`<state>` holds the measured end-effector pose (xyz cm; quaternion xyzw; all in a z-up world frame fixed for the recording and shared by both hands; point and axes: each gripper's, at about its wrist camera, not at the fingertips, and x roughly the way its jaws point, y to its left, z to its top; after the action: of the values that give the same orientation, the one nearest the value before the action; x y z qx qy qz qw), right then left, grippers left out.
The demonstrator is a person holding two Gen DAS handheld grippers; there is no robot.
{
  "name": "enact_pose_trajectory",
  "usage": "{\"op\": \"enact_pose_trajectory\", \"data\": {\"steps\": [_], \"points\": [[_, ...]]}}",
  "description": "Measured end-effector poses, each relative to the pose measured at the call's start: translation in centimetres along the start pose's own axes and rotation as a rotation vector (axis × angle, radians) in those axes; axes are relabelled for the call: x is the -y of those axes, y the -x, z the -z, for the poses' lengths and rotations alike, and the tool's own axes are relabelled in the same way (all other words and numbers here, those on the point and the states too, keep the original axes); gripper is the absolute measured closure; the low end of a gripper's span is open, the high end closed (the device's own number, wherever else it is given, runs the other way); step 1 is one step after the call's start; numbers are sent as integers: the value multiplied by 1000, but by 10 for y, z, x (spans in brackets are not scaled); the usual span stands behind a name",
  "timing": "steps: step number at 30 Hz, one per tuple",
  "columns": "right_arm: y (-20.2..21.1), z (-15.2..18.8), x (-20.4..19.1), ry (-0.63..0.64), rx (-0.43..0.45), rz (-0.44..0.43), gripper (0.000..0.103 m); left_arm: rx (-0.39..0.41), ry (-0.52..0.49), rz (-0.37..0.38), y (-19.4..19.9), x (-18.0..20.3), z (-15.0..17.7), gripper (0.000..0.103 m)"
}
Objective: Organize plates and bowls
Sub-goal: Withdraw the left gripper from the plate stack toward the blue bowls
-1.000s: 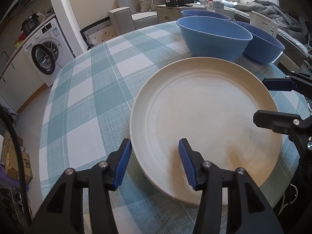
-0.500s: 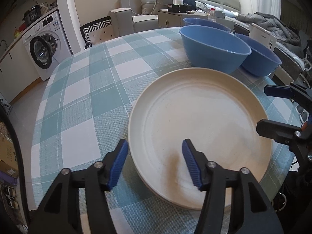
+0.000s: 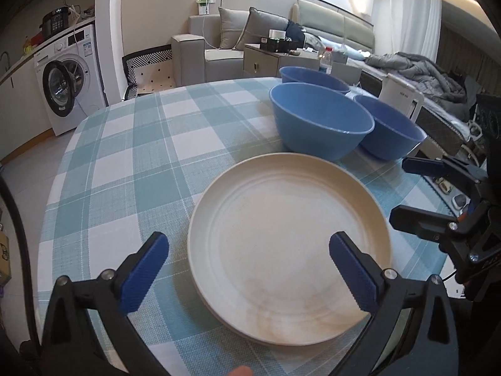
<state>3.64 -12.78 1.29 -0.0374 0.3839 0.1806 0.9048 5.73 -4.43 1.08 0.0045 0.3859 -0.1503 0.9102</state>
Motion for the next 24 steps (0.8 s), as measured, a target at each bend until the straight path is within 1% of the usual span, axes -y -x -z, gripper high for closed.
{"op": "enact_pose_trajectory", "data": {"steps": [2, 6, 11, 14, 17, 24], "points": [[4, -1, 0, 5, 8, 1, 1, 11, 8, 21, 3, 1, -2, 0], [15, -6, 3, 15, 31, 10, 1, 30, 7, 6, 8, 3, -6, 0], [30, -15, 5, 23, 68, 18, 1, 55, 25, 8, 14, 4, -12, 0], [36, -19, 7, 26, 79, 20, 1, 66, 40, 0, 13, 6, -17, 0], [41, -22, 10, 26, 88, 22, 1, 71, 56, 13, 12, 9, -23, 0], [50, -29, 18, 43, 110, 18, 1, 97, 47, 1, 14, 15, -36, 0]]}}
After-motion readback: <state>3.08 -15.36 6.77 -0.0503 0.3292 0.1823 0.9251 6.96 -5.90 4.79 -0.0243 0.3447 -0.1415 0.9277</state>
